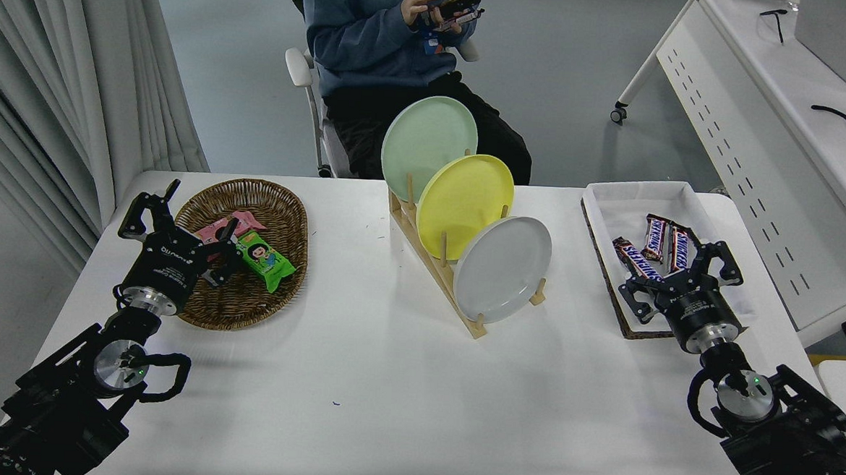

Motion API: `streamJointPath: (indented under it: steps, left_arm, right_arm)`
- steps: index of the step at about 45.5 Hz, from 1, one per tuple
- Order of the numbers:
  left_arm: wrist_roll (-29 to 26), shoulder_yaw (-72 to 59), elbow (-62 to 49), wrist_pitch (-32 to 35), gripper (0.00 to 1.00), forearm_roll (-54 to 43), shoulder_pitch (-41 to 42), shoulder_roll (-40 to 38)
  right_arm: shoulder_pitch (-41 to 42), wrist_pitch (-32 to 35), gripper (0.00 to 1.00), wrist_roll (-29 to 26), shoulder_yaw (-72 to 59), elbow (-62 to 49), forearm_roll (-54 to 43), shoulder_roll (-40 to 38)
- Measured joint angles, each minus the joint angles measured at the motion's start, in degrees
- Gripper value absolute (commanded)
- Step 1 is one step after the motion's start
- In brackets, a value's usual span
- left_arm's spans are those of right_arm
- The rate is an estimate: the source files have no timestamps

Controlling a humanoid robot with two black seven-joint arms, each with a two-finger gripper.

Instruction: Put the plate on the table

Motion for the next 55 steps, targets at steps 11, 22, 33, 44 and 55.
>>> streamJointPath:
  steps: [11,22,33,44,55]
  left_arm:
    - [-0.06,-0.02,-0.02,-0.08,1.00,0.00,0.00,0.00]
    - [-0.01,0.01,-0.03,-0.02,1.00,0.00,0.00,0.00]
    - [0.01,0.04,-0.03,0.00,1.00,0.00,0.00,-0.02]
    - [0.01,0.04,-0.02,0.00,1.00,0.00,0.00,-0.02]
    - [0.01,0.04,-0.02,0.01,1.00,0.00,0.00,-0.01]
  right_arm:
    - [-0.56,0.02,1.00,0.00,-0.06,0.01,-0.22,0.11]
    - [-0.77,0.01,1.00,0.00,-0.03,0.04,-0.33,0.13]
    - [-0.66,0.01,1.00,0.00,0.04,0.03,-0.36,-0.02]
    - [0.46,-0.07,1.00,0.00,0.19,-0.82,-0.34,-0.41]
    - [1.37,-0.07,1.00,-0.04,0.17,-2.24,-0.29,-1.17]
